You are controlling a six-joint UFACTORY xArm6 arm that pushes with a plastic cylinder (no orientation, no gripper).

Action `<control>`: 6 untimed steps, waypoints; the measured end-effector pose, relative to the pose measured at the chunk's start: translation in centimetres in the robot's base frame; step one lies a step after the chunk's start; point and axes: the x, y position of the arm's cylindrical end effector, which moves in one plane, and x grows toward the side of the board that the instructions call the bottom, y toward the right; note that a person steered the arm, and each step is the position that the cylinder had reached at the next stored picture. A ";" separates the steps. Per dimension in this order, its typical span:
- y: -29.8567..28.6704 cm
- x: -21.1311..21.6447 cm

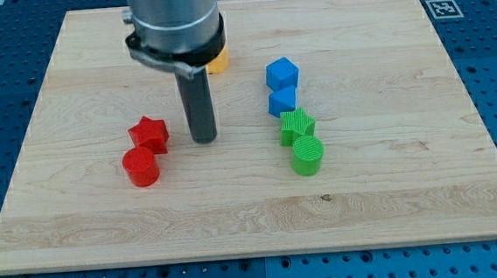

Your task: Move your arm towards the yellow heart

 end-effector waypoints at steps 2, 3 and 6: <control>-2.2 -9.0; -7.0 -13.1; 0.5 -21.3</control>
